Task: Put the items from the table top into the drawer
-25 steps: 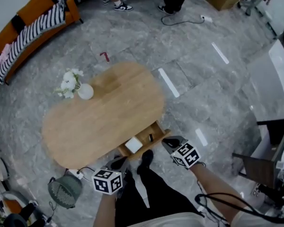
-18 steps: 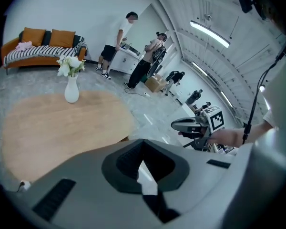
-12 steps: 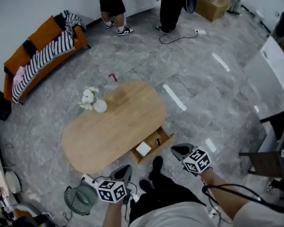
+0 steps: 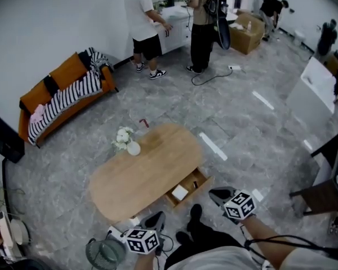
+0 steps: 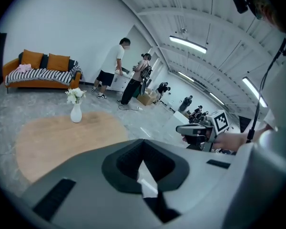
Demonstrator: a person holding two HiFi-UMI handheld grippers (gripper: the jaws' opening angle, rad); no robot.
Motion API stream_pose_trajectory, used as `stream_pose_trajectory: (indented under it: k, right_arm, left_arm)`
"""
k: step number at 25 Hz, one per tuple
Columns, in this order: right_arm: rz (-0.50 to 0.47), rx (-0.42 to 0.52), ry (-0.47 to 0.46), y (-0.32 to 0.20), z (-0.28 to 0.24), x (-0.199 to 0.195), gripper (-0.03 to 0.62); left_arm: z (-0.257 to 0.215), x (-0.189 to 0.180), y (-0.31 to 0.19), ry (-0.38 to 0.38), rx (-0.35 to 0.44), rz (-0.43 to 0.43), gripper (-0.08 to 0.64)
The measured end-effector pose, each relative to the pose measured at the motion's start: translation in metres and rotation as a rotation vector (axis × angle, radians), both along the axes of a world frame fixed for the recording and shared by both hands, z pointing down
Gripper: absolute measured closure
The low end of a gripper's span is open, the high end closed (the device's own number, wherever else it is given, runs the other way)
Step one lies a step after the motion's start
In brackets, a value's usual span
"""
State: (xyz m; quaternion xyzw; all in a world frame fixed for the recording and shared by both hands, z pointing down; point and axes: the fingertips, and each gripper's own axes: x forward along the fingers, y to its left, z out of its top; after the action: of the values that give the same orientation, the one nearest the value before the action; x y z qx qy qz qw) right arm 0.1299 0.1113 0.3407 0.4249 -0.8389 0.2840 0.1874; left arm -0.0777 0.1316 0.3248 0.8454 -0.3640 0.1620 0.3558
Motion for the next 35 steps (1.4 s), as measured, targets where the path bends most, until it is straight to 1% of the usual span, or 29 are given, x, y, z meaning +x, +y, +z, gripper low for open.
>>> stream_pose_trajectory:
  k: [2, 6, 12, 16, 21, 28, 35]
  right_arm:
    - [0.023, 0.021, -0.011, 0.008, -0.014, -0.007, 0.551]
    - [0.065, 0.061, -0.026, 0.025, -0.039, -0.014, 0.552]
    - [0.073, 0.111, -0.017, 0.044, -0.058, -0.011, 0.552]
    - [0.087, 0.149, -0.009, 0.04, -0.075, 0.002, 0.552]
    - [0.066, 0.139, -0.014, 0.046, -0.082, 0.016, 0.555]
    - [-0.012, 0.155, 0.024, 0.051, -0.089, 0.022, 0.557]
    - [0.016, 0.162, 0.0, 0.052, -0.095, 0.04, 0.557]
  left_arm:
    - [-0.009, -0.007, 0.008, 0.006, 0.023, -0.002, 0.558]
    - [-0.023, -0.015, 0.021, 0.024, 0.043, 0.009, 0.558]
    - [-0.041, -0.012, 0.03, 0.037, 0.091, 0.014, 0.558]
    - [-0.052, -0.002, 0.028, 0.05, 0.119, -0.001, 0.558]
    - [-0.061, 0.009, 0.033, 0.071, 0.12, -0.059, 0.558]
    - [-0.073, 0.012, 0.032, 0.069, 0.133, -0.094, 0.558]
    - [-0.079, 0.019, 0.037, 0.028, 0.154, -0.079, 0.558]
